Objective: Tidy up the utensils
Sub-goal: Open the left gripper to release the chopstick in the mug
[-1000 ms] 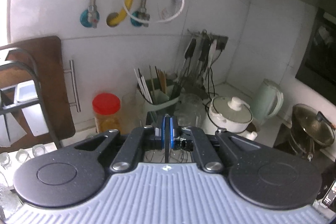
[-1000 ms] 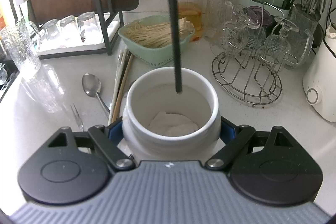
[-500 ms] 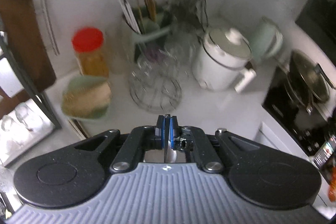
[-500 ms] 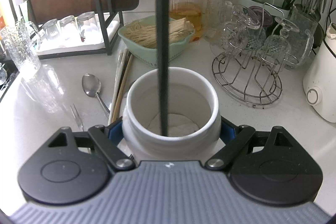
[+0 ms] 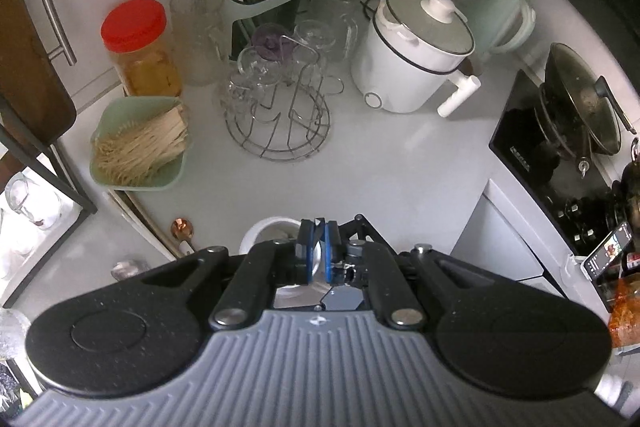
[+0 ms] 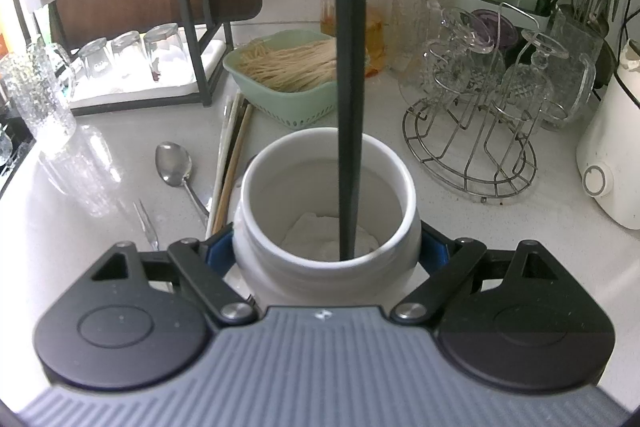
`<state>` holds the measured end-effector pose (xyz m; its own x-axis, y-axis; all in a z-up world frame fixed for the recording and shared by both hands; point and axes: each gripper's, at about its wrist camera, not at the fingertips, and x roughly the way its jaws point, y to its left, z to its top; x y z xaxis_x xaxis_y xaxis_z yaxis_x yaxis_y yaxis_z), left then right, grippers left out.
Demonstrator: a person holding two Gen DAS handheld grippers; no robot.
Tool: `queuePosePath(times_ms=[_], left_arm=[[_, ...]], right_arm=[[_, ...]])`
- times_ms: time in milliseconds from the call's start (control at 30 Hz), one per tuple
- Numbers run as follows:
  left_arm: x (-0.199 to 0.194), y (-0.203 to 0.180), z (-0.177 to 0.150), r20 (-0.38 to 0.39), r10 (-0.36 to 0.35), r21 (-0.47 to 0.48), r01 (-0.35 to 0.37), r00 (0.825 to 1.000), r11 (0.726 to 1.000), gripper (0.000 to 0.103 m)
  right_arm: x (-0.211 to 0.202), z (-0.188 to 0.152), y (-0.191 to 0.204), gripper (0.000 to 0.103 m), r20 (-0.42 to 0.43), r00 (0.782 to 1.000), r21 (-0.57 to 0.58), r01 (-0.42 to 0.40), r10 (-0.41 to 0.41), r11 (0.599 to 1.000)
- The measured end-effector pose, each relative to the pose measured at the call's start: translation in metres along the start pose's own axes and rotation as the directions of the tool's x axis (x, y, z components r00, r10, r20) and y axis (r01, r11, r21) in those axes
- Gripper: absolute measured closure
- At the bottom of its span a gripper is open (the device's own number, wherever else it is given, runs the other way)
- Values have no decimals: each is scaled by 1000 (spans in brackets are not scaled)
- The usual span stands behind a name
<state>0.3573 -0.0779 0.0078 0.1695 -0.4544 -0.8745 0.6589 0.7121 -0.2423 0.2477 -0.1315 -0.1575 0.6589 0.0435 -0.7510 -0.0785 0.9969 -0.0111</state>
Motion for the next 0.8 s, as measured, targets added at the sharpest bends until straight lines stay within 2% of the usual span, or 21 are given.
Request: queuePosePath(times_ms=[233, 267, 333, 400, 633, 800], left_arm=[[-1, 3, 1, 21, 17, -23, -17, 1000, 1000, 96], [-1, 4, 1, 22, 25, -20, -25, 999, 999, 93], [-4, 7, -1, 34, 29, -32, -28, 999, 999, 76], [-8, 9, -4, 58, 26, -39, -24, 998, 999, 70], [-28, 10, -11, 176, 70, -66, -59, 982, 996, 70], [-40, 14, -22, 249, 83, -125, -53, 965, 991, 70]], right_arm=[[-1, -1, 0, 12, 11, 1000, 7, 4, -4, 1000], [-1, -1, 1, 12, 11, 1000, 7, 6, -6, 1000], [-1, -1, 1, 12, 11, 1000, 7, 6, -6, 1000], [0, -1, 0, 12, 11, 1000, 6, 4, -4, 1000], [0, -1, 0, 12, 15, 1000, 0, 0, 0, 1000], [1, 1, 1, 12, 6, 1000, 4, 4, -5, 1000]])
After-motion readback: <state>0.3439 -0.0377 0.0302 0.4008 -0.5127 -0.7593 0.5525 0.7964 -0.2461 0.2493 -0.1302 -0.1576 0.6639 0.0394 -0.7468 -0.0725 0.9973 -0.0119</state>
